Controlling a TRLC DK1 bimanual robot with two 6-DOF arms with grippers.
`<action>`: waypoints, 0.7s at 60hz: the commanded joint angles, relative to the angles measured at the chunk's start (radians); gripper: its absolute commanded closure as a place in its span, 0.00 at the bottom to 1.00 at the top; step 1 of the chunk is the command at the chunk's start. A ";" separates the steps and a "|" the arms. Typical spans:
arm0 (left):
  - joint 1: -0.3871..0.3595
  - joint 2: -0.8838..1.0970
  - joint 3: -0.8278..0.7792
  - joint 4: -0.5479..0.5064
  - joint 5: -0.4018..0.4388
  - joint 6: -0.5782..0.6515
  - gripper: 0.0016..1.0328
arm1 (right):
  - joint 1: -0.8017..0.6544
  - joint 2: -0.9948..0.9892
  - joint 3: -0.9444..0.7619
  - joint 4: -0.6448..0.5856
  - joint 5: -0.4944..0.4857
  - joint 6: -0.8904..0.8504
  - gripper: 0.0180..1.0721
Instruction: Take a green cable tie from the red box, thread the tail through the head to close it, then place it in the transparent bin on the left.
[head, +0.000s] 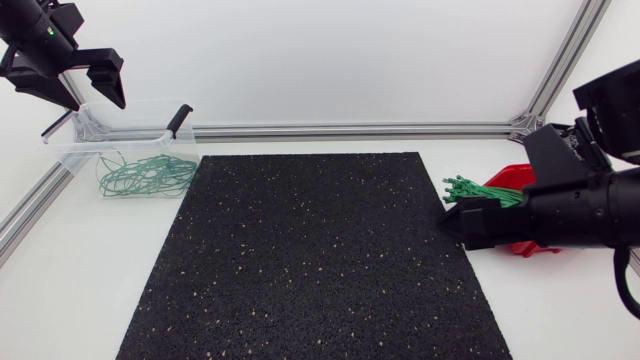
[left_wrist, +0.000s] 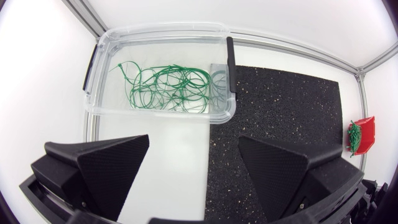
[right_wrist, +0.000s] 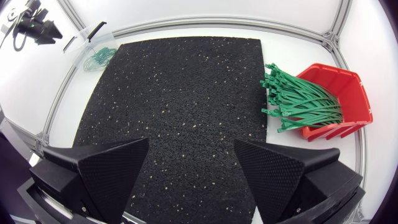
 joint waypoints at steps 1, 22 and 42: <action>0.001 -0.102 -0.147 0.048 0.003 -0.012 0.04 | -0.033 -0.024 -0.037 -0.009 0.019 -0.040 0.05; 0.017 -0.485 -0.750 0.435 0.004 0.019 0.04 | -0.295 -0.110 -0.126 0.110 0.024 -0.226 0.05; 0.040 -0.774 -1.221 0.787 0.050 0.049 0.04 | -0.438 -0.246 -0.265 0.297 0.005 -0.284 0.05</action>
